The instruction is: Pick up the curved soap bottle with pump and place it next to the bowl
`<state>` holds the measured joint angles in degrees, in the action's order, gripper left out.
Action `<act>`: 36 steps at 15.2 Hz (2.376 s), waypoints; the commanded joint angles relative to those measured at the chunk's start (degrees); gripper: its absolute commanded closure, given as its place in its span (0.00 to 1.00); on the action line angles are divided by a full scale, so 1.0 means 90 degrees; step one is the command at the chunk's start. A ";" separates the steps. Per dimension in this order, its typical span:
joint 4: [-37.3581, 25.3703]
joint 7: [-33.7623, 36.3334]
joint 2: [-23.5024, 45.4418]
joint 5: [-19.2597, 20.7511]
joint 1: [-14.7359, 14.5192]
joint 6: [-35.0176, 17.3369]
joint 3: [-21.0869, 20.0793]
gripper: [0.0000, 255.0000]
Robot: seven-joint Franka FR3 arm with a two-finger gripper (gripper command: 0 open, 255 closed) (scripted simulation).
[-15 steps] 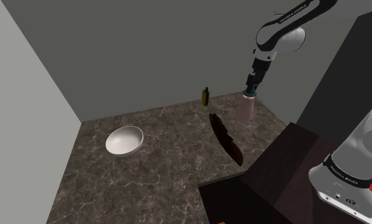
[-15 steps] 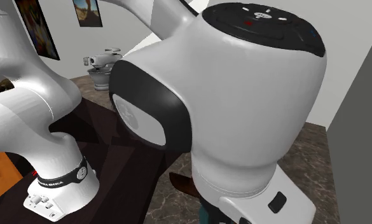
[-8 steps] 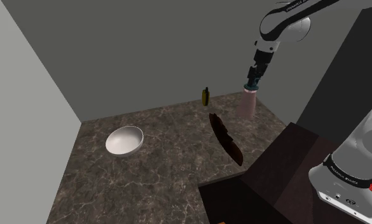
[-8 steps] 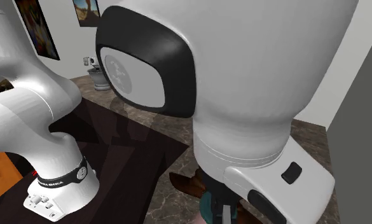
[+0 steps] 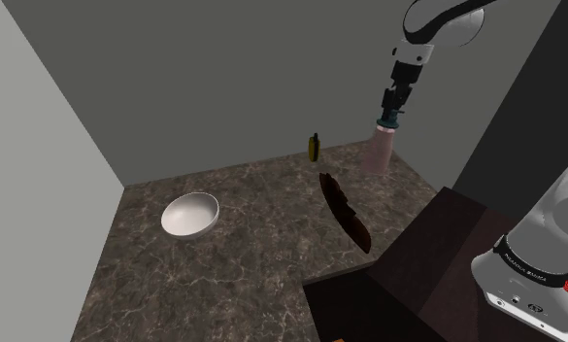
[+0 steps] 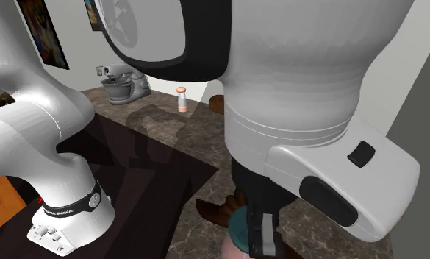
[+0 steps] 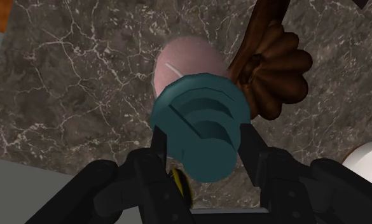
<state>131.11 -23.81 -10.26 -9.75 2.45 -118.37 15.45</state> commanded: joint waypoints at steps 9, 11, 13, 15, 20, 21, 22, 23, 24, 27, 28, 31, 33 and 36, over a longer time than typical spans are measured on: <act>-0.0570 0.0221 -0.0296 0.0136 0.0016 0.0835 -0.0039 1.00; -0.0703 0.0258 -0.0336 0.0154 0.0017 0.1004 -0.0045 1.00; -0.0841 0.0294 -0.0370 0.0169 0.0018 0.1172 -0.0051 1.00; -0.0985 0.0328 -0.0398 0.0183 0.0017 0.1339 -0.0057 1.00; -0.1367 0.0407 -0.0443 0.0206 0.0015 0.1758 -0.0067 1.00; -0.1447 0.0422 -0.0448 0.0209 0.0014 0.1842 -0.0069 1.00; -0.1529 0.0436 -0.0452 0.0212 0.0013 0.1926 -0.0070 1.00; -0.1612 0.0450 -0.0454 0.0214 0.0012 0.2010 -0.0072 1.00; -0.1697 0.0464 -0.0454 0.0216 0.0011 0.2094 -0.0073 1.00; -0.1959 0.0504 -0.0447 0.0219 0.0007 0.2346 -0.0075 1.00; -0.2049 0.0517 -0.0442 0.0219 0.0006 0.2430 -0.0075 1.00; -0.2328 0.0554 -0.0418 0.0216 0.0001 0.2684 -0.0074 1.00; -0.2523 0.0577 -0.0395 0.0212 -0.0002 0.2854 -0.0073 1.00; -0.2478 0.0894 -0.0458 0.0167 -0.0124 0.2818 -0.0276 1.00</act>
<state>108.19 -16.92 -13.93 -8.14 1.76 -92.63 13.72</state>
